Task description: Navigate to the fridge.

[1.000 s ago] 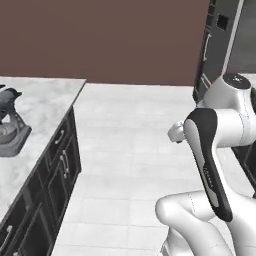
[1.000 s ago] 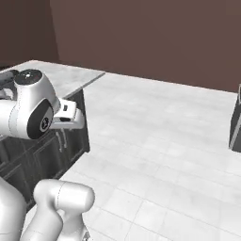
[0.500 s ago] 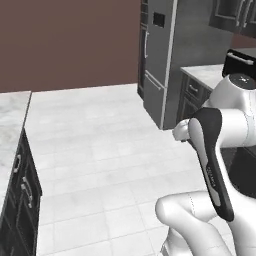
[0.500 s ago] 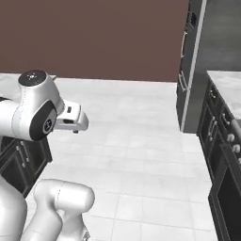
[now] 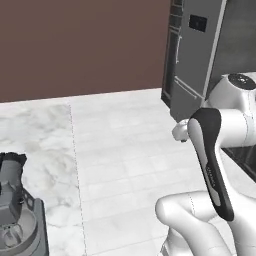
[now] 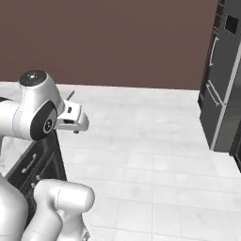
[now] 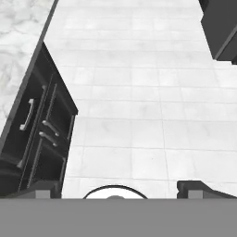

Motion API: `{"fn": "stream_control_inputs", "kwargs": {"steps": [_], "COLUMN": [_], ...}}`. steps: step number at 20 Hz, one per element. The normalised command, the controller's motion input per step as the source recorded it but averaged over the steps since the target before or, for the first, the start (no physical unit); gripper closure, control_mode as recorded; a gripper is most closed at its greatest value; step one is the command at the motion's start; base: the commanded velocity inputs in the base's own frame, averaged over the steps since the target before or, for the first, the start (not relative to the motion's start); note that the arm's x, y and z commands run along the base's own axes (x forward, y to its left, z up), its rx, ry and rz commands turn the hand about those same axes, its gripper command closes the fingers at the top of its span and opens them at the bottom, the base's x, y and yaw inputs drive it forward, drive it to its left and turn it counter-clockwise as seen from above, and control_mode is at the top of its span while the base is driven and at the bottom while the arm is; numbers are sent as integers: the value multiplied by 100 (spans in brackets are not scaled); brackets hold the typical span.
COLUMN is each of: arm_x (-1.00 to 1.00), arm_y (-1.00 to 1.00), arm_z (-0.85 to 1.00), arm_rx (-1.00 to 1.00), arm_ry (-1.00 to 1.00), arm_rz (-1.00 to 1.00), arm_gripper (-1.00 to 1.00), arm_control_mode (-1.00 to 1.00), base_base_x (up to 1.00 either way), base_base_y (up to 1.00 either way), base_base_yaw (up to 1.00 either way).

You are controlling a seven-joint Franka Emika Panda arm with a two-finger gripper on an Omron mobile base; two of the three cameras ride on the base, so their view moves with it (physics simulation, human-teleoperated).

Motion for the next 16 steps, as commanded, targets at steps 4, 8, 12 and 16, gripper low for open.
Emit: {"fn": "stream_control_inputs", "kwargs": {"steps": [4,8,12,16], "arm_x": [0,0,0,0], "arm_y": [0,0,0,0], "arm_z": [0,0,0,0], "arm_rx": [0,0,0,0], "arm_ry": [0,0,0,0], "arm_rz": [0,0,0,0], "arm_gripper": [-100,-100,-100,-100], "arm_control_mode": [100,100,100,100], "base_base_x": [100,100,100,100], "base_base_y": [50,-32,-72,-100], "base_base_yaw": [-4,-15,-20,-14]}}
